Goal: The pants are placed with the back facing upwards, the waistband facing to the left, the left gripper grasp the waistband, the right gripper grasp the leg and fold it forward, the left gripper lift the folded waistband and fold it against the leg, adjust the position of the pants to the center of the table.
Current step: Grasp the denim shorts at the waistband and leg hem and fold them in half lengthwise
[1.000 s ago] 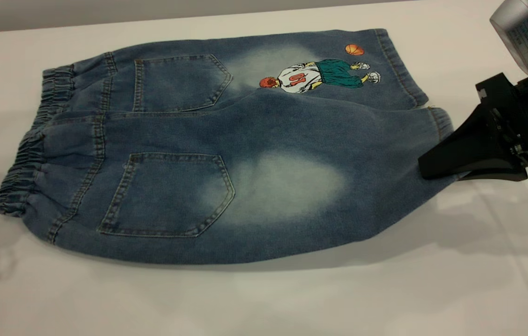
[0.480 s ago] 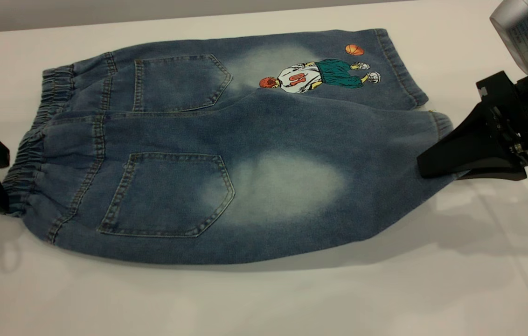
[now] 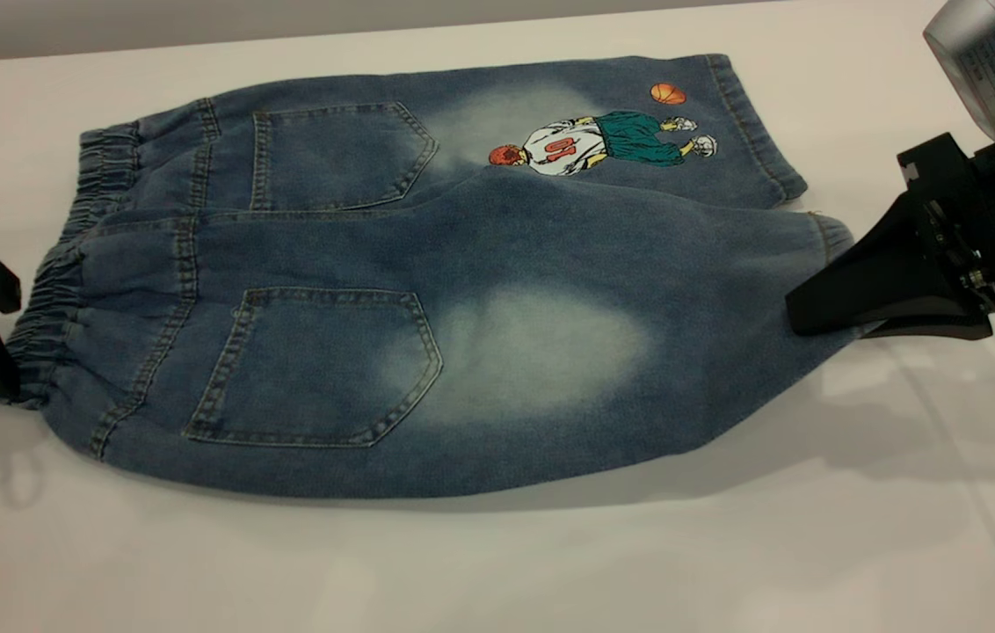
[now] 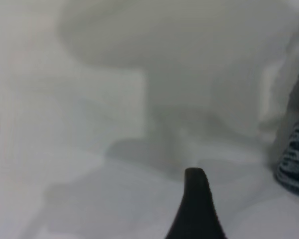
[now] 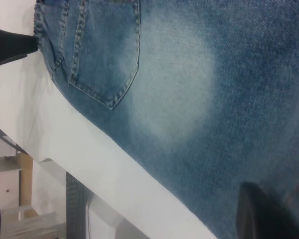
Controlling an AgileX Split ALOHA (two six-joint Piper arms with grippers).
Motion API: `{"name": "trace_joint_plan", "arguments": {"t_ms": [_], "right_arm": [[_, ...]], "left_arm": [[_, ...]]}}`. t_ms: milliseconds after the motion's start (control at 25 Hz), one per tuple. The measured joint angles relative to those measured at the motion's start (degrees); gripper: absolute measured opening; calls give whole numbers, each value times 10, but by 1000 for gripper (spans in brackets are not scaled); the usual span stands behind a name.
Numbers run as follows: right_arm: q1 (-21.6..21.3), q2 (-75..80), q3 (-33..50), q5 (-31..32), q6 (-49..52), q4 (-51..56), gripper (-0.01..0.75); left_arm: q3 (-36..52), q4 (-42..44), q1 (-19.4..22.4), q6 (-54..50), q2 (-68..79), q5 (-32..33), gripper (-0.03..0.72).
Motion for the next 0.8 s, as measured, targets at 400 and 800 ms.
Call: {"name": "trace_joint_plan", "arguments": {"t_ms": [400,800], "right_arm": [[0,0,0,0,0,0,14],[0,0,0,0,0,0,14]], "left_arm": [[-45,1,-22,18,0,51,486],[-52,-8,-53,17,5,51,486]]}}
